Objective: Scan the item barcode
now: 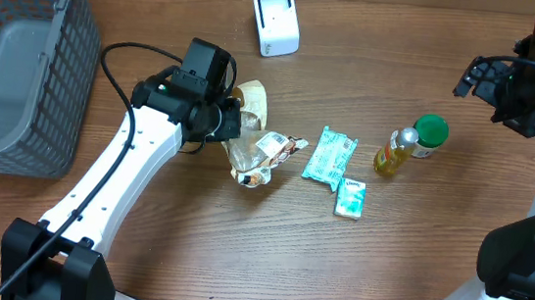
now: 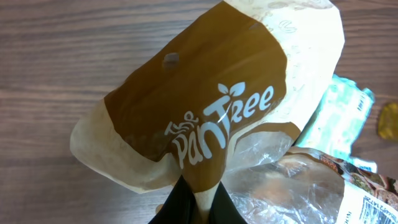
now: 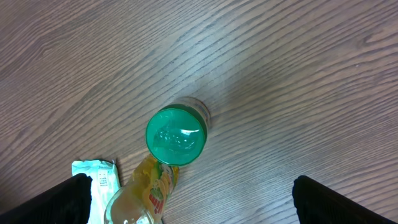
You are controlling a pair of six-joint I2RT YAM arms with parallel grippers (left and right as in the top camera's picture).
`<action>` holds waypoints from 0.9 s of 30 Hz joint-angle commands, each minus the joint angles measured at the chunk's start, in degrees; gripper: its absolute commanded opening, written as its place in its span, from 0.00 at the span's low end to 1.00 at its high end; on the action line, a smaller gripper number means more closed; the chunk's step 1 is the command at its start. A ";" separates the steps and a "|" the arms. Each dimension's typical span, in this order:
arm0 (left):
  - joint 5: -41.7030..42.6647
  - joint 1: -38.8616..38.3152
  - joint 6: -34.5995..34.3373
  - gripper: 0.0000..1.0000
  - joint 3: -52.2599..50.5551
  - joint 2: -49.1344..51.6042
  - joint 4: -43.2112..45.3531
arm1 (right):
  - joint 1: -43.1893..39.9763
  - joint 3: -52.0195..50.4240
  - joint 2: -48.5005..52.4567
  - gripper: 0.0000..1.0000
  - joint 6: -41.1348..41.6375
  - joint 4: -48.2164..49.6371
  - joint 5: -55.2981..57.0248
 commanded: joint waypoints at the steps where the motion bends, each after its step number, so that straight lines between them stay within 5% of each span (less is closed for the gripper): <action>1: -4.09 0.31 -6.99 0.04 0.31 -0.66 -1.03 | 0.02 -0.02 -0.90 1.00 0.33 0.24 0.31; 8: -5.07 0.31 -17.20 0.04 0.22 -0.66 -3.13 | 0.02 -0.02 -0.90 1.00 0.33 0.24 0.31; 27: -5.73 0.31 -17.44 0.04 0.22 -0.66 -3.23 | 0.02 -0.02 -0.90 1.00 0.33 0.44 0.33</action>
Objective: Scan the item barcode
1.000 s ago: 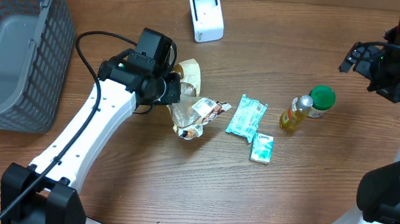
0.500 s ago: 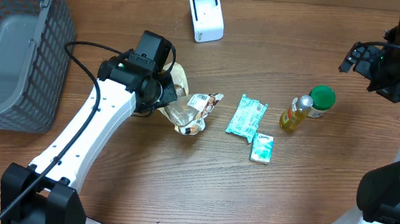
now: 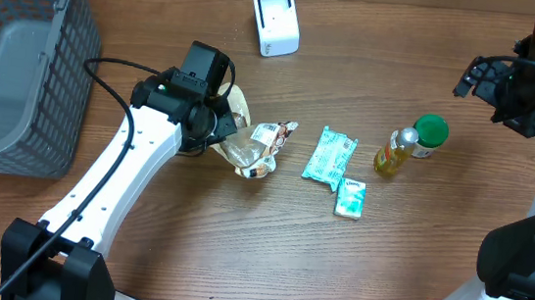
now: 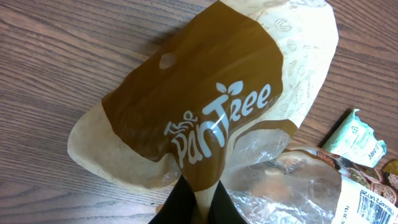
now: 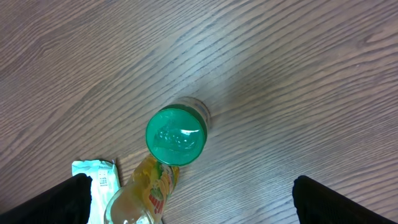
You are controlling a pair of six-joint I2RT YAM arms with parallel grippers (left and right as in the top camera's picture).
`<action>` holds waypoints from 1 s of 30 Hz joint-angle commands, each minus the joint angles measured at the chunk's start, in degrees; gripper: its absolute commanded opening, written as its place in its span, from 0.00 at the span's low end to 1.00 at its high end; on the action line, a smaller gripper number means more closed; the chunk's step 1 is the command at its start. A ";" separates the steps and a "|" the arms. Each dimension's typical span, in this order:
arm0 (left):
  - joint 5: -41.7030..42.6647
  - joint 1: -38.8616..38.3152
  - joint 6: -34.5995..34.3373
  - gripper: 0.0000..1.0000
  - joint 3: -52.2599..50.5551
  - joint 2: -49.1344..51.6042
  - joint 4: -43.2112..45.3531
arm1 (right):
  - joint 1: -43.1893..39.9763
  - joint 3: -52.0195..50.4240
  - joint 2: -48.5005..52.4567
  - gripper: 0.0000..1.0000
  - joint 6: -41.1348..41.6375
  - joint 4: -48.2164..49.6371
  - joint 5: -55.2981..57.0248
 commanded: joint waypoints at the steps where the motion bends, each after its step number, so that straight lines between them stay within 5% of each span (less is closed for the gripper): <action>1: -1.14 0.28 -0.94 0.04 0.22 -0.68 0.07 | 0.00 -0.02 -0.90 1.00 0.31 0.61 0.35; 11: -1.38 0.31 -0.94 0.04 0.22 -0.68 0.31 | 0.07 -0.02 -0.90 1.00 0.35 4.07 -1.36; 23: -1.36 0.31 -0.94 0.04 0.22 -0.68 0.48 | 0.50 -0.02 -0.90 1.00 0.28 1.92 -35.98; 30: -1.36 0.31 -0.94 0.04 0.22 -0.68 0.68 | 5.92 -0.02 -0.90 1.00 -1.14 0.02 -37.64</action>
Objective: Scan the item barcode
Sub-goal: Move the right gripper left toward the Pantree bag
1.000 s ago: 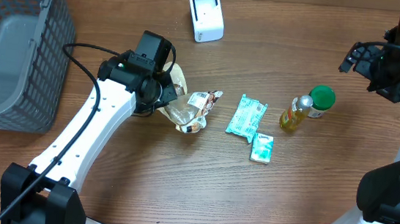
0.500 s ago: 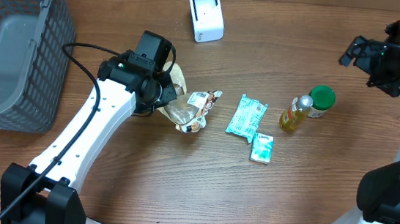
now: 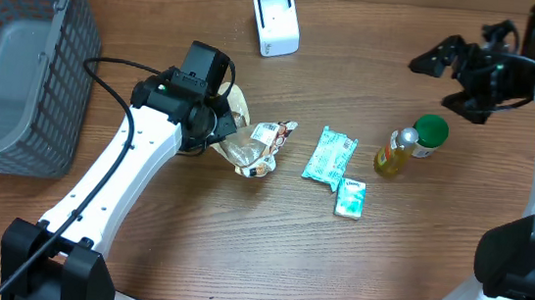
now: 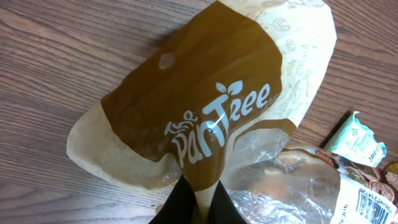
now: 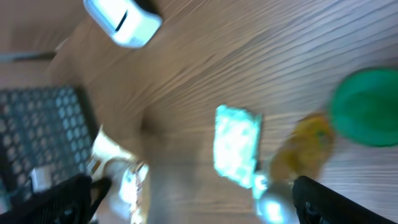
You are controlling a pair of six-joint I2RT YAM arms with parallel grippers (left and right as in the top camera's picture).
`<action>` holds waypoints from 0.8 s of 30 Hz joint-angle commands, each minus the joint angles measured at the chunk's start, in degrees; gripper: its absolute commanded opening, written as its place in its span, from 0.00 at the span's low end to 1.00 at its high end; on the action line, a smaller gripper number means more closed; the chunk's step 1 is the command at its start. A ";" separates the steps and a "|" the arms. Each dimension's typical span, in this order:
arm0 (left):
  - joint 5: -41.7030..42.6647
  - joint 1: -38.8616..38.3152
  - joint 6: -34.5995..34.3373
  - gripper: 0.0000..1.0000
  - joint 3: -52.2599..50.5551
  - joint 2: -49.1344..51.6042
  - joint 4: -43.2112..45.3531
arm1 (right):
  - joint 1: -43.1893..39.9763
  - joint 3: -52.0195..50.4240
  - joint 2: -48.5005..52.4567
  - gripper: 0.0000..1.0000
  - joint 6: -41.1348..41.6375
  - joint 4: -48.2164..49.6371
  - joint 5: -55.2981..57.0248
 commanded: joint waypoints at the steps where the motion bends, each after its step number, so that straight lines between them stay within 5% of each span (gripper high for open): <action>1: -0.98 0.31 -0.94 0.04 0.22 -0.66 0.44 | 4.63 -0.02 -0.90 1.00 -1.75 -0.85 -4.26; 11: -0.98 0.31 -0.92 0.04 0.22 -0.66 0.39 | 18.71 -0.02 -0.90 1.00 -3.06 4.35 -3.82; 24: -0.96 0.31 -0.55 0.04 0.22 -0.66 0.46 | 25.09 -2.29 -0.87 1.00 -3.04 6.10 1.81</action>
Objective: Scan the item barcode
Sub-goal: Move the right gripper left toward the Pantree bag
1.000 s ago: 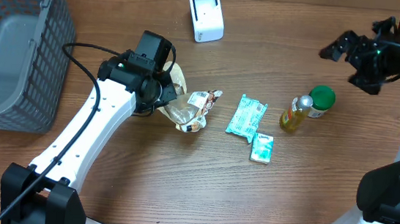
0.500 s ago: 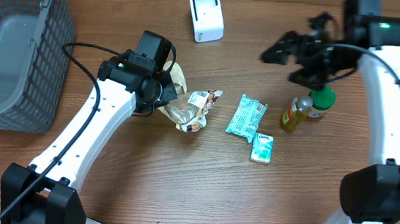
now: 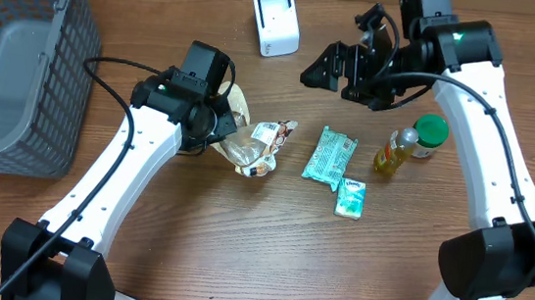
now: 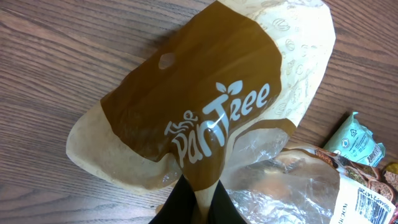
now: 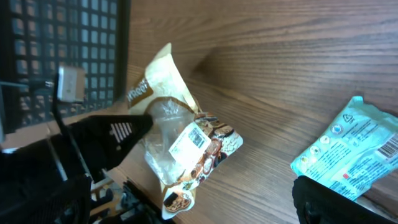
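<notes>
The item is a brown and cream "PanTree" snack bag (image 3: 251,146) with a clear window. It fills the left wrist view (image 4: 205,106). My left gripper (image 3: 224,123) is shut on a pinch of its brown edge (image 4: 200,198). The right wrist view shows the bag (image 5: 180,143) with a white barcode label (image 5: 188,142) facing up. My right gripper (image 3: 339,73) hangs open above the table between the bag and the white scanner (image 3: 276,21). Its dark fingers (image 5: 336,199) show at the frame's lower corners with nothing between them.
A grey wire basket (image 3: 16,57) stands at the far left. Two teal packets (image 3: 331,156) (image 3: 350,197) lie right of the bag. A yellow bottle (image 3: 395,151) and a green-lidded jar (image 3: 431,131) are further right.
My right arm has moved from the far right edge to over the table's middle, near the scanner, and its camera now faces the bag. The left gripper and bag have not moved.
My left gripper was shut on the bag throughout, and the bag shifted slightly left after the first moment. The right arm stayed parked over the green-lidded jar, then had turned leftward, and now hangs open over the middle.
</notes>
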You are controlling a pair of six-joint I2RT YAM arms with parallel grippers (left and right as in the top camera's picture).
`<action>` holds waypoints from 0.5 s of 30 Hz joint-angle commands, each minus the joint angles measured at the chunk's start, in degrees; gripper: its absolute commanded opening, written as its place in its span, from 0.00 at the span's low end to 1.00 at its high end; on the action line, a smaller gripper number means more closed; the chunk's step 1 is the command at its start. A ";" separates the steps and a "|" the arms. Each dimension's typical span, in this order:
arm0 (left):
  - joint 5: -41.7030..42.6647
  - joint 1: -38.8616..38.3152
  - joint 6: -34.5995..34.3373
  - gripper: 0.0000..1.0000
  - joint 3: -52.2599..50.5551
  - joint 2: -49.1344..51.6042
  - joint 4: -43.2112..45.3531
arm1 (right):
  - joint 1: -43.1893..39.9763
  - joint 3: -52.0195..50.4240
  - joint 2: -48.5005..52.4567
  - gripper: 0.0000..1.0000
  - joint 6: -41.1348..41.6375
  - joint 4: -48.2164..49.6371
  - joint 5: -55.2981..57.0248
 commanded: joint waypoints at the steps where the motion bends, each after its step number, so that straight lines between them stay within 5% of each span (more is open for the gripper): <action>1: -0.98 0.31 -0.55 0.04 0.22 -0.68 0.28 | 2.60 -2.43 -0.87 1.00 -0.28 0.00 4.59; 15: -0.94 0.31 -0.52 0.05 0.22 -0.68 0.24 | 4.15 -15.41 -0.87 1.00 8.04 10.32 3.72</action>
